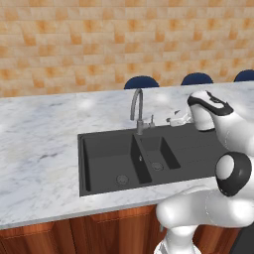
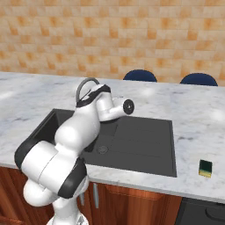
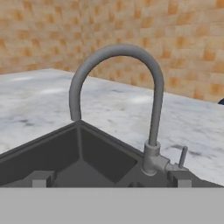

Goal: Soak the sponge with water for a few seconds and then drop it inside the sink.

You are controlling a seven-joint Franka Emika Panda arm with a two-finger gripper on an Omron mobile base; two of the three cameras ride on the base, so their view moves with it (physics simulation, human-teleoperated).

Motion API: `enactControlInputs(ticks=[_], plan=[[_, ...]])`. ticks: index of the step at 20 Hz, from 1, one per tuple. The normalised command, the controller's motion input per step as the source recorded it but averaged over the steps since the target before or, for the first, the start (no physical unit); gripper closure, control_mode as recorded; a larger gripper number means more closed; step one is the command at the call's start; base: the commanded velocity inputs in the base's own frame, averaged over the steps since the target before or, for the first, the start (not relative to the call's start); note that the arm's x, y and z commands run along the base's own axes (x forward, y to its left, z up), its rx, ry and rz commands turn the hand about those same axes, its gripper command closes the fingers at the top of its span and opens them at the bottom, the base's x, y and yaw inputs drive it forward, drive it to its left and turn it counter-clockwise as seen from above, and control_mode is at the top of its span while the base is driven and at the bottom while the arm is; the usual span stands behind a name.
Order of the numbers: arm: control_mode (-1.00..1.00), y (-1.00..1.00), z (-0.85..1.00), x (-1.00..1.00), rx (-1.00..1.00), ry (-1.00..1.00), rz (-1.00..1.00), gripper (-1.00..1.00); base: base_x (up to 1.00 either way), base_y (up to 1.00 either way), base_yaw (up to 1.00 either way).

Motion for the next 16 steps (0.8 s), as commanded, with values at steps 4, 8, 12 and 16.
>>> enactControlInputs(ticks=[4, 8, 12, 16], plan=[[-1.0, 0.0, -0.06, 0.01, 0.0, 0.0, 0.02, -1.0, 0.0, 0.0, 0.0], [-1.0, 0.0, -0.17, 0.06, 0.0, 0.0, 0.02, -1.0, 0.0, 0.0, 0.0], [-1.0, 0.0, -0.24, 0.11, 0.01, 0.0, 0.01, -1.0, 0.0, 0.0, 0.0], [-1.0, 0.0, -0.11, 0.07, 0.04, -0.02, 0.02, -1.0, 0.0, 0.0, 0.0]])
